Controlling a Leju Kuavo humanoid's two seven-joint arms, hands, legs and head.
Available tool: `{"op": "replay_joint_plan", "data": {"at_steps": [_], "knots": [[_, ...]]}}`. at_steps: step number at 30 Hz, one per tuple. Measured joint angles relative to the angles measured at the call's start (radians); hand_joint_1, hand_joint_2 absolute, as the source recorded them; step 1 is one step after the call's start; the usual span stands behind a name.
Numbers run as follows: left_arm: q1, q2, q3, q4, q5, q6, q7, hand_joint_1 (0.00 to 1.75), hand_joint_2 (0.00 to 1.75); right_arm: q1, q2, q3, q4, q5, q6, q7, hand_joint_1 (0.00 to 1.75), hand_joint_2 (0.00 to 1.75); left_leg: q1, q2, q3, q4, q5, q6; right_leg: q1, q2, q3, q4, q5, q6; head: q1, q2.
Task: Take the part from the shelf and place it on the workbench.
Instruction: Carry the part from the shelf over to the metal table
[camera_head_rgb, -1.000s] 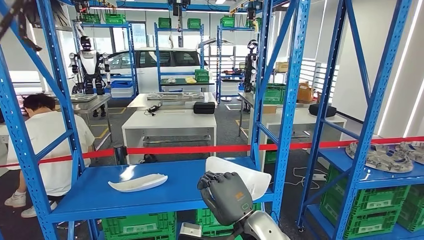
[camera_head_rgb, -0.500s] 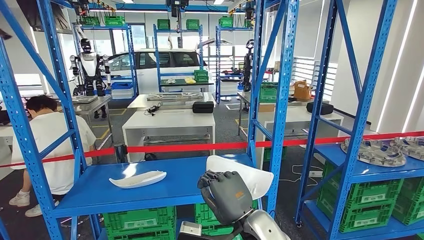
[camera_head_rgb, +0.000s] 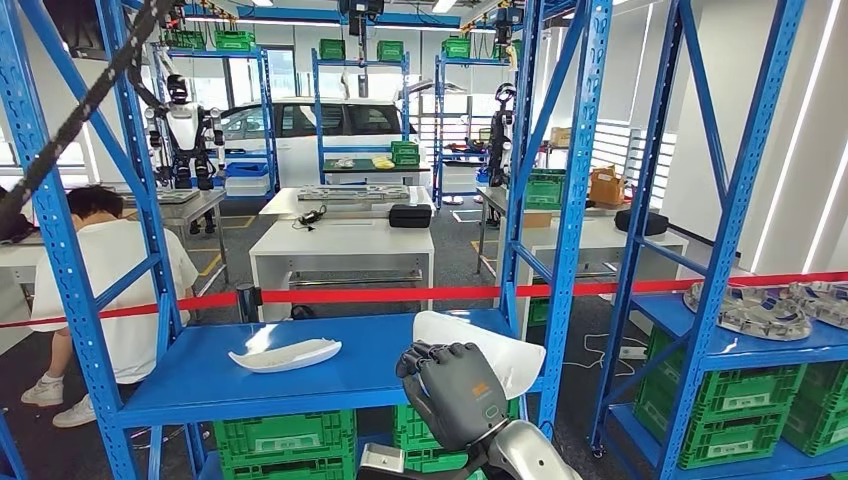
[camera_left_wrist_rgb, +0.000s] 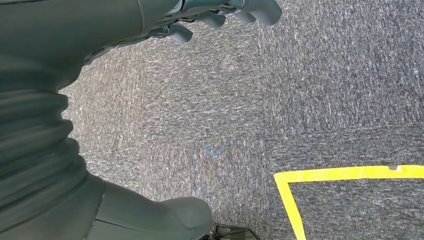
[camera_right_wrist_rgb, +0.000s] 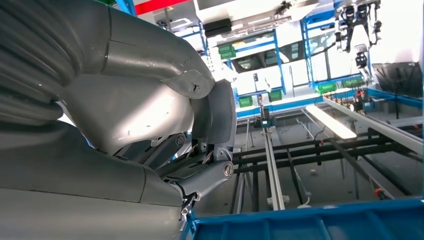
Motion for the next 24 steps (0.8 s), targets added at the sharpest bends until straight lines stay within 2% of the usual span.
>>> {"op": "replay_joint_plan", "data": {"at_steps": [2, 3, 4, 7, 8, 9, 10, 11, 12, 13, 14, 15, 17, 18, 19, 20, 22, 23, 24], "knots": [[0.000, 0.000, 0.000, 0.000, 0.000, -0.002, 0.000, 0.00, 1.75, 0.000, 0.000, -0.001, -0.001, 0.000, -0.008, -0.002, 1.75, 1.75, 0.004, 0.002, 0.006, -0.016, 0.011, 0.010, -0.001, 0.001, 0.001, -0.005, 0.001, 0.013, -0.001, 0.000], [0.000, -0.001, 0.000, 0.000, -0.001, -0.003, 0.000, 0.00, 1.75, 0.000, -0.001, -0.001, -0.002, 0.001, -0.010, -0.002, 1.75, 1.75, 0.007, 0.003, 0.010, -0.028, 0.020, 0.016, -0.002, 0.003, -0.004, 0.007, -0.011, 0.019, -0.001, 0.000], [0.000, -0.002, 0.000, 0.000, -0.001, -0.004, -0.001, 0.00, 1.75, 0.000, -0.002, -0.002, -0.002, 0.002, -0.012, -0.002, 1.75, 1.75, 0.011, 0.005, 0.014, -0.038, 0.028, 0.018, -0.003, 0.005, -0.018, 0.040, -0.035, 0.023, 0.000, 0.000], [0.002, -0.002, 0.000, 0.000, -0.002, -0.004, -0.002, 0.00, 1.75, 0.011, -0.006, -0.002, -0.002, 0.005, -0.013, -0.002, 1.75, 1.75, 0.017, 0.004, 0.008, -0.040, 0.034, 0.016, -0.015, 0.006, -0.098, 0.231, -0.132, 0.033, 0.001, 0.000], [0.003, -0.002, 0.000, 0.000, -0.003, -0.005, -0.002, 0.00, 1.75, 0.017, -0.008, -0.002, -0.002, 0.006, -0.013, -0.002, 1.75, 1.75, 0.020, 0.001, 0.004, -0.037, 0.034, 0.012, -0.021, 0.006, -0.111, 0.267, -0.143, 0.038, 0.001, 0.000], [0.004, -0.002, 0.000, 0.001, -0.004, -0.005, -0.002, 0.00, 1.75, 0.021, -0.009, -0.002, -0.002, 0.006, -0.013, -0.002, 1.75, 1.75, 0.024, -0.004, 0.000, -0.033, 0.034, 0.007, -0.026, 0.006, -0.105, 0.262, -0.134, 0.042, 0.001, 0.000], [0.004, -0.002, 0.000, 0.001, -0.005, -0.005, -0.002, 0.00, 1.75, 0.023, -0.009, -0.002, -0.002, 0.007, -0.013, -0.002, 1.75, 1.75, 0.030, -0.011, -0.004, -0.026, 0.032, -0.002, -0.033, 0.008, -0.077, 0.217, -0.110, 0.048, 0.001, 0.000], [0.004, -0.002, 0.000, 0.001, -0.007, -0.005, -0.002, 0.00, 1.75, 0.024, -0.010, -0.003, -0.002, 0.007, -0.013, -0.002, 1.75, 1.75, 0.036, -0.018, -0.009, -0.017, 0.028, -0.013, -0.041, 0.017, -0.038, 0.147, -0.088, 0.056, 0.002, 0.000], [0.003, -0.001, 0.000, 0.000, -0.008, -0.005, -0.002, 0.00, 1.75, 0.025, -0.011, -0.003, -0.003, 0.007, -0.013, -0.002, 1.75, 1.75, 0.040, -0.025, -0.015, -0.008, 0.025, -0.025, -0.045, 0.034, -0.004, 0.090, -0.074, 0.062, 0.002, 0.000], [0.002, -0.001, 0.000, 0.000, -0.008, -0.005, -0.002, 0.00, 1.75, 0.026, -0.013, -0.004, -0.003, 0.008, -0.014, -0.002, 1.75, 1.75, 0.042, -0.033, -0.022, 0.000, 0.023, -0.036, -0.047, 0.048, 0.018, 0.052, -0.068, 0.060, 0.002, 0.000], [0.002, 0.000, 0.000, 0.000, -0.009, -0.006, -0.002, 0.00, 1.75, 0.029, -0.015, -0.005, -0.004, 0.008, -0.015, -0.002, 1.75, 1.75, 0.043, -0.040, -0.027, 0.004, 0.022, -0.046, -0.046, 0.058, 0.025, 0.038, -0.072, 0.054, 0.002, 0.000], [0.002, 0.000, 0.000, -0.001, -0.009, -0.006, -0.002, 0.00, 1.75, 0.031, -0.018, -0.006, -0.005, 0.008, -0.016, -0.001, 1.75, 1.75, 0.042, -0.048, -0.031, 0.002, 0.026, -0.055, -0.042, 0.060, 0.022, 0.044, -0.074, 0.043, 0.000, 0.000], [0.004, -0.001, 0.000, 0.000, -0.010, -0.007, -0.001, 0.00, 1.75, 0.034, -0.019, -0.008, -0.006, 0.009, -0.017, -0.003, 1.75, 1.75, 0.045, -0.056, -0.036, -0.003, 0.031, -0.067, -0.040, 0.041, 0.019, 0.045, -0.071, 0.019, -0.002, 0.000], [0.004, -0.001, 0.000, 0.000, -0.010, -0.007, 0.000, 0.00, 1.75, 0.034, -0.018, -0.009, -0.008, 0.010, -0.018, -0.004, 1.75, 1.75, 0.045, -0.047, -0.043, 0.006, 0.024, -0.070, -0.039, 0.033, 0.018, 0.045, -0.069, 0.009, -0.003, 0.000], [0.004, -0.001, 0.000, 0.000, -0.010, -0.007, 0.000, 0.00, 1.75, 0.034, -0.017, -0.009, -0.009, 0.010, -0.018, -0.006, 1.75, 1.75, 0.044, -0.034, -0.058, 0.035, 0.005, -0.071, -0.039, 0.023, 0.018, 0.043, -0.067, 0.000, -0.004, 0.000], [0.003, -0.001, 0.000, 0.000, -0.010, -0.007, 0.000, 0.00, 1.75, 0.034, -0.017, -0.009, -0.010, 0.011, -0.018, -0.007, 1.75, 1.75, 0.041, -0.019, -0.080, 0.088, -0.027, -0.069, -0.036, 0.014, 0.017, 0.042, -0.066, -0.007, -0.005, 0.000], [0.003, -0.001, 0.000, 0.000, -0.010, -0.007, 0.000, 0.00, 1.75, 0.037, -0.017, -0.009, -0.011, 0.013, -0.018, -0.009, 1.75, 1.75, 0.035, -0.005, -0.141, 0.227, -0.097, -0.066, -0.028, -0.006, 0.014, 0.042, -0.065, -0.016, -0.007, 0.000], [0.004, -0.001, 0.000, 0.000, -0.010, -0.007, 0.000, 0.00, 1.75, 0.040, -0.017, -0.009, -0.011, 0.014, -0.018, -0.009, 1.75, 1.75, 0.031, -0.004, -0.162, 0.279, -0.116, -0.062, -0.024, -0.016, 0.013, 0.042, -0.065, -0.019, -0.007, 0.000], [0.005, -0.001, 0.000, 0.001, -0.010, -0.007, 0.000, 0.00, 1.75, 0.042, -0.017, -0.009, -0.011, 0.015, -0.018, -0.010, 1.75, 1.75, 0.028, -0.004, -0.165, 0.295, -0.116, -0.057, -0.019, -0.026, 0.012, 0.042, -0.064, -0.020, -0.007, 0.000]]}}
